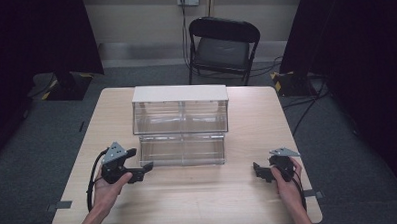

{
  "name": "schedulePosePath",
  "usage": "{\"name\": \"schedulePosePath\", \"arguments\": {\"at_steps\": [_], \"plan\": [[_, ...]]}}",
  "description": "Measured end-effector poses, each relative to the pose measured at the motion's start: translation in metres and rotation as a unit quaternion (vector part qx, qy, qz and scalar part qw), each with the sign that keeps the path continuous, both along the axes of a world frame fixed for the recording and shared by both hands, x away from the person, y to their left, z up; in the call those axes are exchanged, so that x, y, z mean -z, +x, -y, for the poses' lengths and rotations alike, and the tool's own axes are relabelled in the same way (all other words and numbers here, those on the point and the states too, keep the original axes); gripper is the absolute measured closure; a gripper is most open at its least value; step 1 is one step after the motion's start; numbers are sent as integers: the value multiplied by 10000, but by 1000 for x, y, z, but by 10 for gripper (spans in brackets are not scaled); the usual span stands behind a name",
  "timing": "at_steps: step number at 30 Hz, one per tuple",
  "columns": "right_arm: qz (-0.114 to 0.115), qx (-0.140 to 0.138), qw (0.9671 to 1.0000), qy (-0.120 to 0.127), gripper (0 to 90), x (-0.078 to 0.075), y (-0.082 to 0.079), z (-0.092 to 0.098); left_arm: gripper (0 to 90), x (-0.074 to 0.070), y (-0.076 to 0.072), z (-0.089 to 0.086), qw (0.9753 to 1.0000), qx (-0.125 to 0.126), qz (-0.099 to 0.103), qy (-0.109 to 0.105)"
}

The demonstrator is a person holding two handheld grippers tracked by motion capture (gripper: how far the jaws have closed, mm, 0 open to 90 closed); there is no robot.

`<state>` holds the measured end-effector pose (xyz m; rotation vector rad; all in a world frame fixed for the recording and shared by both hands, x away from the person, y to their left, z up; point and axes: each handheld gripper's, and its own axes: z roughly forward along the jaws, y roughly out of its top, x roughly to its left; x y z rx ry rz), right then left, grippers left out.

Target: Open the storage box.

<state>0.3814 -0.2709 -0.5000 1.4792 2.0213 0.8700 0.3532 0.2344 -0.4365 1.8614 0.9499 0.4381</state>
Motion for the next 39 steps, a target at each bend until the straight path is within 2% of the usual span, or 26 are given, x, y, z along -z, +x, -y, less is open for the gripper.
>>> {"name": "schedulePosePath", "arguments": {"at_steps": [3, 4, 10, 12, 14, 22, 26, 27, 39], "plan": [[0, 0, 10000, 0, 122, 0, 0, 0, 153, -2, -1, 0, 10000, -40, 22, -70], [0, -1, 10000, 0, 122, 0, 0, 0, 157, -3, -2, -1, 10000, -47, 33, -17], [-1, 1, 10000, 2, 122, 0, 0, 0, 156, -4, -2, 0, 10000, -50, 37, -29], [0, 0, 10000, 1, 122, 0, 0, 0, 157, -4, -1, -1, 9999, 1, 90, 48], [1, 0, 10000, 0, 122, 0, 0, 0, 156, -4, -1, 1, 10000, -23, 25, -14], [0, 0, 10000, 0, 122, 0, 0, 0, 155, -6, 1, 1, 10000, 12, 77, 11], [0, -1, 10000, 0, 122, 0, 0, 0, 154, -5, 3, 2, 10000, 27, 36, 25], [0, -1, 10000, 0, 122, 0, 0, 0, 154, -5, 2, 3, 10000, -1, 15, -32], [0, 0, 10000, -1, 122, 0, 0, 0, 155, -9, 5, 5, 10000, 23, 68, -64]]}}
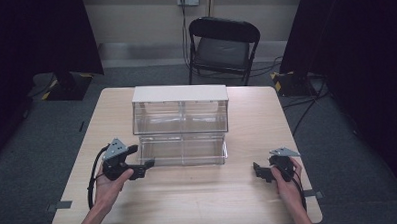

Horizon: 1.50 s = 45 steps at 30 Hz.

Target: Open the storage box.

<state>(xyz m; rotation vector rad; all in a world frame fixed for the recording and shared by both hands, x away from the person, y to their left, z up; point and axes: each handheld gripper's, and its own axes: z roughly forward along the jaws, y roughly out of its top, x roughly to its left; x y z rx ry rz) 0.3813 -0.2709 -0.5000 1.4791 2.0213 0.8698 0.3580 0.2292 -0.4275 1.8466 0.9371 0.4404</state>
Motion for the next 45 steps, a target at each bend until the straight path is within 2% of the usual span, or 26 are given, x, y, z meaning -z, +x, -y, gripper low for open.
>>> {"name": "schedulePosePath", "arguments": {"at_steps": [22, 29, 43, 45], "plan": [[0, -1, 10000, 0, 122, 0, 0, 0, 155, -1, 3, -2, 10000, -40, -24, -34], [0, -1, 10000, 1, 122, 0, 0, 0, 155, -5, 4, -2, 9999, -70, 34, -102], [0, 0, 10000, 1, 122, 0, 0, 0, 155, -10, 7, 3, 10000, -25, 90, -27], [0, -1, 10000, 1, 122, 0, 0, 0, 155, -12, 7, 3, 9999, -50, 95, -93]]}}
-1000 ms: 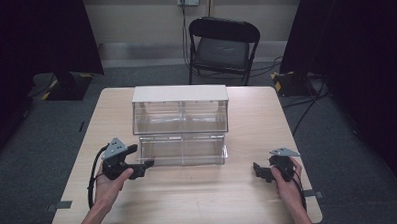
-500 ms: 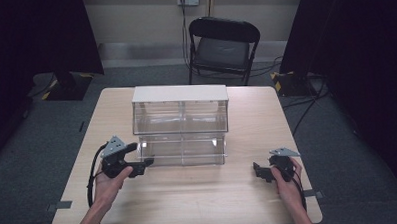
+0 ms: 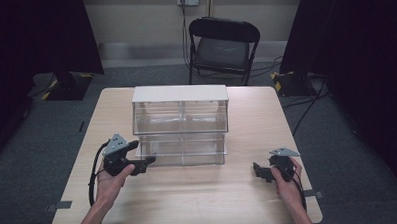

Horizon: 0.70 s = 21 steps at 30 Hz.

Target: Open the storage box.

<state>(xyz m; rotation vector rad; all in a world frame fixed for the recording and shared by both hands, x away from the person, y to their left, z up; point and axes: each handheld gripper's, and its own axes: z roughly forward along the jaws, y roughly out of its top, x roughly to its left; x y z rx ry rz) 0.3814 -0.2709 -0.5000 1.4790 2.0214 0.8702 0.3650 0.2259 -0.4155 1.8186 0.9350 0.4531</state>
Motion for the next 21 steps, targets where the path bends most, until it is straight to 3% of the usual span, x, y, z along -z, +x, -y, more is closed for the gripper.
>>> {"name": "schedulePosePath", "arguments": {"at_steps": [21], "plan": [[0, 1, 10000, -1, 122, 0, 0, 0, 155, -8, 4, 0, 10000, -42, 70, 44]]}}
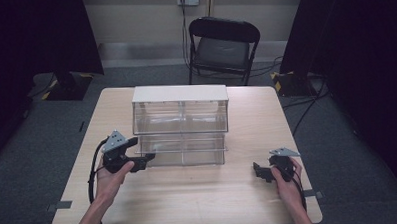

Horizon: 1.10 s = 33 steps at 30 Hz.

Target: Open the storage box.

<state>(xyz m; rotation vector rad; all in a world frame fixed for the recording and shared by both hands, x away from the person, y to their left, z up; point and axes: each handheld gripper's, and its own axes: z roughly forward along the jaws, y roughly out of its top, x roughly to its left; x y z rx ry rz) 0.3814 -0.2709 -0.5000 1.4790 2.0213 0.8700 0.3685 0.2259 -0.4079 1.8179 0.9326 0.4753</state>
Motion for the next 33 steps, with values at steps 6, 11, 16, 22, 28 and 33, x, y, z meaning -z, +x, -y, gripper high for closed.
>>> {"name": "schedulePosePath", "arguments": {"at_steps": [6, 11, 16, 22, 28, 33], "plan": [[0, 0, 10000, 1, 122, 0, 0, 0, 155, 0, 0, 1, 10000, 19, 13, -10], [-1, 0, 10000, 1, 122, 0, 0, 0, 155, -2, 1, 0, 9999, -58, 28, -84], [4, -6, 10000, 0, 122, 0, 0, 0, 155, -2, 2, -1, 9999, -43, 18, -118], [-1, -1, 10000, 0, 122, 0, 0, 0, 154, -3, 3, 0, 9999, -50, 50, -99], [0, 1, 10000, 1, 122, 0, 0, 0, 155, -5, 4, 0, 9999, -59, 47, -114], [0, 0, 10000, 0, 122, 0, 0, 0, 153, -6, 6, -1, 9998, -40, -18, -170]]}}
